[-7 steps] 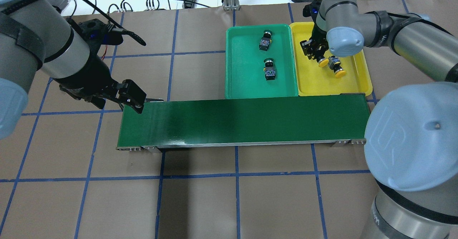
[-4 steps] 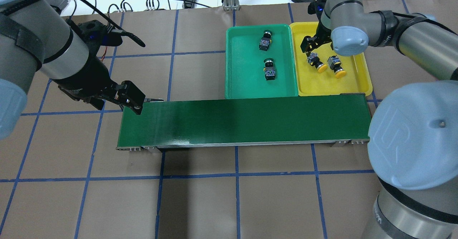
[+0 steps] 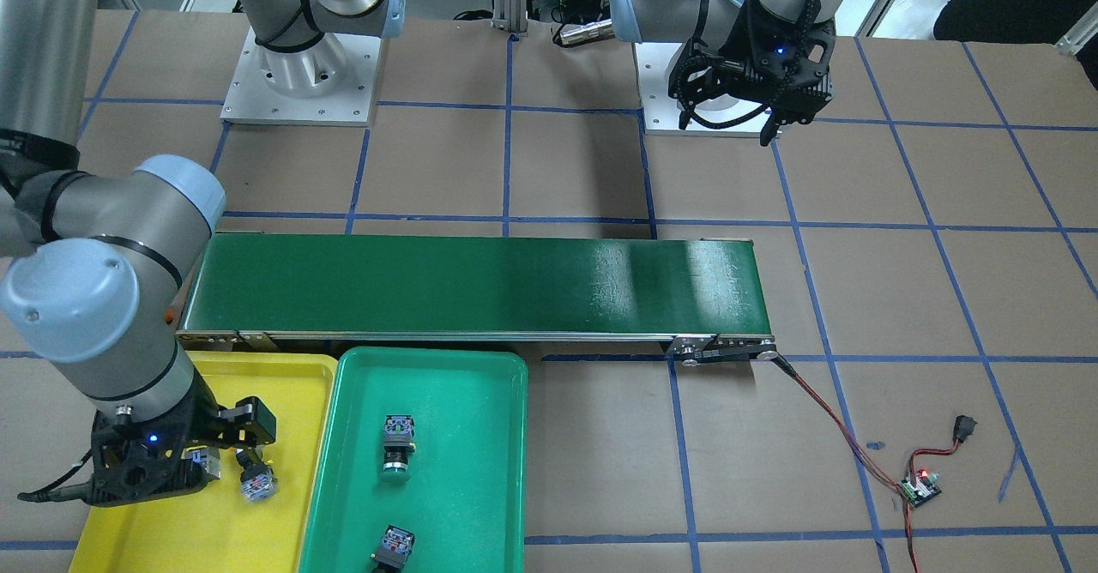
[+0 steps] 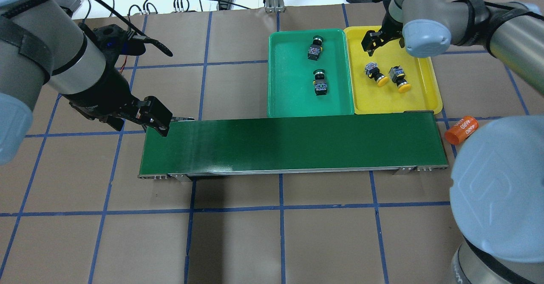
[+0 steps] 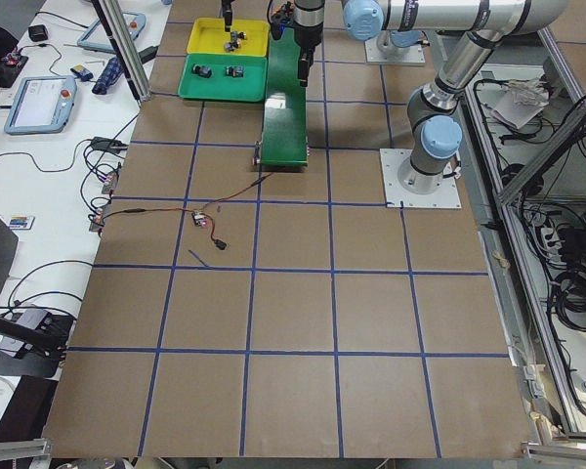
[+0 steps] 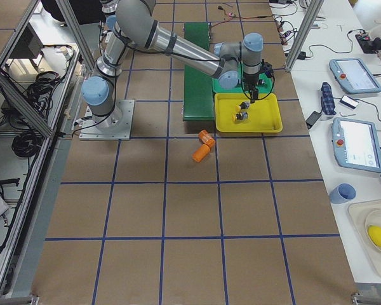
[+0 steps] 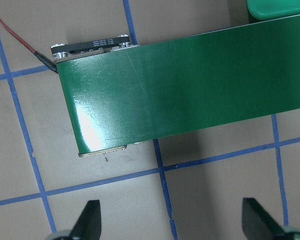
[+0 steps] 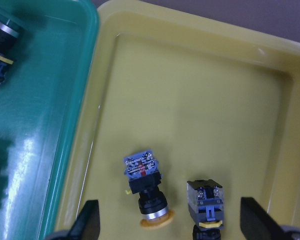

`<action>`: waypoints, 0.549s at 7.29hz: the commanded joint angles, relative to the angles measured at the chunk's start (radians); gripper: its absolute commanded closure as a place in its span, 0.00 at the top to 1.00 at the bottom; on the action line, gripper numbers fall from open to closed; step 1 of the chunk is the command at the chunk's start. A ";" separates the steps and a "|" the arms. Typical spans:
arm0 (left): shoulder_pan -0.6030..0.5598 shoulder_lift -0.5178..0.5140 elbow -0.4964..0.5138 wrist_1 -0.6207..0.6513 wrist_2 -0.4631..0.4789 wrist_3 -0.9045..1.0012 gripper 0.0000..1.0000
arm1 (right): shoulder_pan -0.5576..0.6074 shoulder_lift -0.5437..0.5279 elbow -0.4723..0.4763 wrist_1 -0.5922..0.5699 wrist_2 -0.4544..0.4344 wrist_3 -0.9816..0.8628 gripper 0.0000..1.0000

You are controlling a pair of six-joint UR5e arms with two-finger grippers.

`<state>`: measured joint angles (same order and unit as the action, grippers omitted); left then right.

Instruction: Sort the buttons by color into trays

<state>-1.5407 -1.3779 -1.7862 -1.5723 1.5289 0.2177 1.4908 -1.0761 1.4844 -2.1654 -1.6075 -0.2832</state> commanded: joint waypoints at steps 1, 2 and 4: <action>-0.001 0.002 0.002 0.000 0.000 0.000 1.00 | 0.006 -0.140 0.002 0.187 0.000 0.013 1.00; 0.001 0.002 0.002 0.000 0.029 0.002 1.00 | 0.006 -0.195 0.000 0.262 0.000 0.031 1.00; -0.001 -0.001 0.002 0.003 0.062 0.000 1.00 | 0.022 -0.371 0.014 0.480 0.011 0.148 1.00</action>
<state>-1.5407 -1.3773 -1.7841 -1.5703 1.5789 0.2188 1.5026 -1.3384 1.4900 -1.8183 -1.6036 -0.2011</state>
